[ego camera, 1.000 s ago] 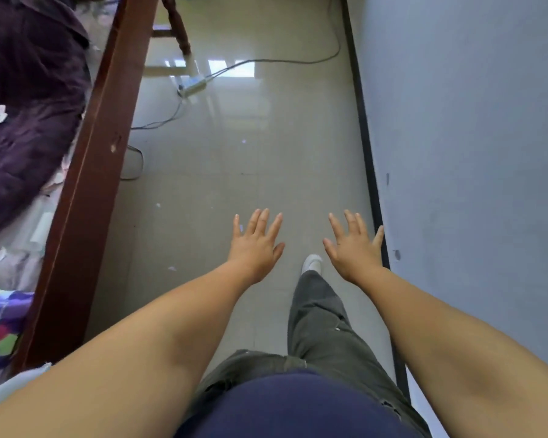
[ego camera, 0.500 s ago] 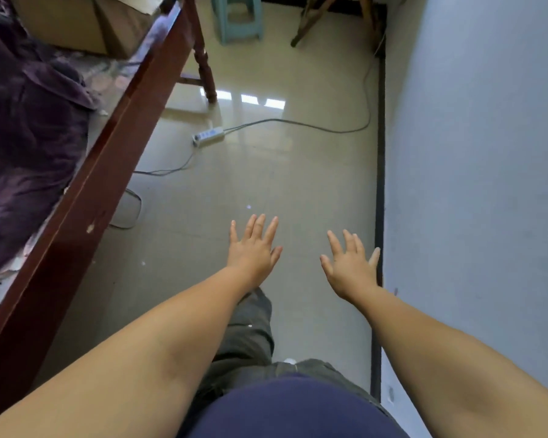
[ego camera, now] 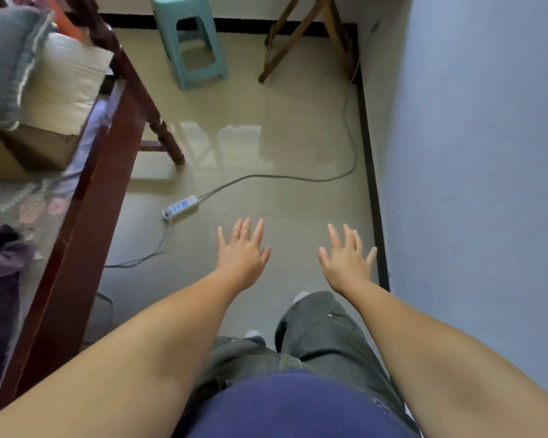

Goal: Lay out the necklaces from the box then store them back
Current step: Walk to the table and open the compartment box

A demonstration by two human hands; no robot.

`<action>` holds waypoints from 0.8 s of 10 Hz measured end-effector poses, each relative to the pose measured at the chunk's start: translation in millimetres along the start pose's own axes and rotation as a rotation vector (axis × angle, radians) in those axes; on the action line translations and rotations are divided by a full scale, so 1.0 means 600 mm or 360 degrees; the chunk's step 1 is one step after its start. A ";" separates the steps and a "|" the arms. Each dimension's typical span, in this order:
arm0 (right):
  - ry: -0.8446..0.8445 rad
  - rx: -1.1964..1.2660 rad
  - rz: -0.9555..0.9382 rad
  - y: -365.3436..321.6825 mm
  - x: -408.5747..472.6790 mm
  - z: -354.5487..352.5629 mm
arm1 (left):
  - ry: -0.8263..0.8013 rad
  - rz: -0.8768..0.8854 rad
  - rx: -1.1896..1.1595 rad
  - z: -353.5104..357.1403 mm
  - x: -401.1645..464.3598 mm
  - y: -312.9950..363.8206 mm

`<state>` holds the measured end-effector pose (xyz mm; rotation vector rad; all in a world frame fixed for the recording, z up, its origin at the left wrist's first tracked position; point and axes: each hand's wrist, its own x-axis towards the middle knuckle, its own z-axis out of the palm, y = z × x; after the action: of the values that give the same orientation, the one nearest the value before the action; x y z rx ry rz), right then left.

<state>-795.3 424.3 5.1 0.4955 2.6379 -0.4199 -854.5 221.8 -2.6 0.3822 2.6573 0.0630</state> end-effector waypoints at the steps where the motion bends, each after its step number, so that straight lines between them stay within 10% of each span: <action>1: 0.0028 -0.0002 0.0046 0.007 0.130 -0.051 | 0.0016 0.0174 0.0094 -0.050 0.140 0.032; 8: 0.0084 -0.0194 -0.0167 -0.094 1.023 -0.511 | 0.0166 0.0100 -0.0029 -0.498 1.023 0.111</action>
<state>-1444.7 653.7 3.7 0.3349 2.7288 -0.2786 -1496.7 461.8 8.7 0.4686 2.7450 0.1301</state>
